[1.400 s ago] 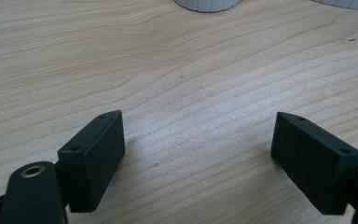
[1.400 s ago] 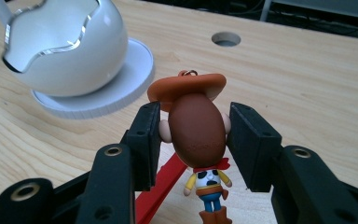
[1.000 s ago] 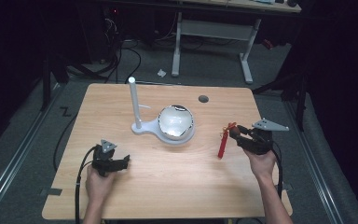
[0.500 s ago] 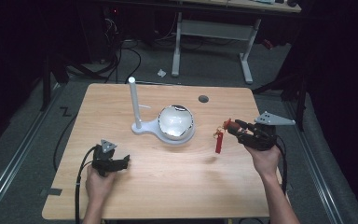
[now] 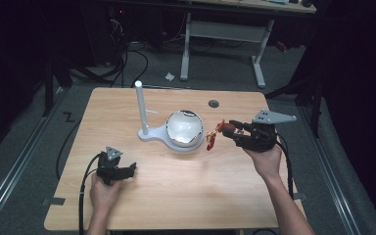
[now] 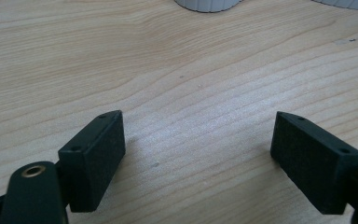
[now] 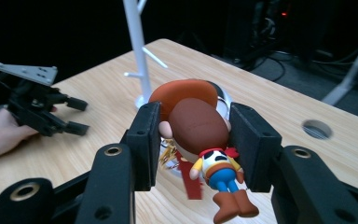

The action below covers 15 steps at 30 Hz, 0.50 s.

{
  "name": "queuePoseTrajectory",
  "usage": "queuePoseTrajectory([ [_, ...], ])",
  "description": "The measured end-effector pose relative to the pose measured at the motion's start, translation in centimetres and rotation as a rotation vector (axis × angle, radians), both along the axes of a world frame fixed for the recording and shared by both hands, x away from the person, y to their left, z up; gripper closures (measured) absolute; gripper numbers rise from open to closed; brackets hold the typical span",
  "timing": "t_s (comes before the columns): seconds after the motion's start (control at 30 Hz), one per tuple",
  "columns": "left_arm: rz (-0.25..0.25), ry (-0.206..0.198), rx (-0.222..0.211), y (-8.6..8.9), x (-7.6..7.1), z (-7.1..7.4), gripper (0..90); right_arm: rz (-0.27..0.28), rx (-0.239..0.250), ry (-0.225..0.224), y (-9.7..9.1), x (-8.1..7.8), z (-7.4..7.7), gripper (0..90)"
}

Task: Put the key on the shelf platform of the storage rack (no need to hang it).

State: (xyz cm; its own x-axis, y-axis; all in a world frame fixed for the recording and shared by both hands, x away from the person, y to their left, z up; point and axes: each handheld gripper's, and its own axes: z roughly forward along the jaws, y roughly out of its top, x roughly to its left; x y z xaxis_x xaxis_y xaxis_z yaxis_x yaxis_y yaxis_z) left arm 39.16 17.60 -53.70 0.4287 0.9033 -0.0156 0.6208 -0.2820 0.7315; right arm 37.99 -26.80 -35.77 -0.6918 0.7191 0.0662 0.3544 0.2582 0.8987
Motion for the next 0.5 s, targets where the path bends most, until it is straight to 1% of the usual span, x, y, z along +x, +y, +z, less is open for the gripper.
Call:
queuePoseTrajectory([
  [0.1,0.001,0.0,0.0,0.0,0.0,0.0,18.1,0.026,0.012,0.002,0.8,0.4,0.3,55.6],
  [0.17,0.002,0.001,0.0,0.0,0.0,0.0,18.1,0.041,0.006,-0.004,1.5,0.6,0.7,55.6],
  [0.23,0.003,0.001,0.001,0.1,0.0,0.0,18.1,0.066,0.017,-0.009,2.3,0.9,1.2,55.6],
  [0.4,0.003,0.001,0.001,0.0,0.0,0.0,18.2,0.083,0.016,-0.032,3.5,1.5,2.1,55.6],
  [0.5,0.003,0.001,0.001,0.0,0.0,0.0,18.1,0.089,0.019,-0.036,3.9,1.7,2.4,55.6],
])
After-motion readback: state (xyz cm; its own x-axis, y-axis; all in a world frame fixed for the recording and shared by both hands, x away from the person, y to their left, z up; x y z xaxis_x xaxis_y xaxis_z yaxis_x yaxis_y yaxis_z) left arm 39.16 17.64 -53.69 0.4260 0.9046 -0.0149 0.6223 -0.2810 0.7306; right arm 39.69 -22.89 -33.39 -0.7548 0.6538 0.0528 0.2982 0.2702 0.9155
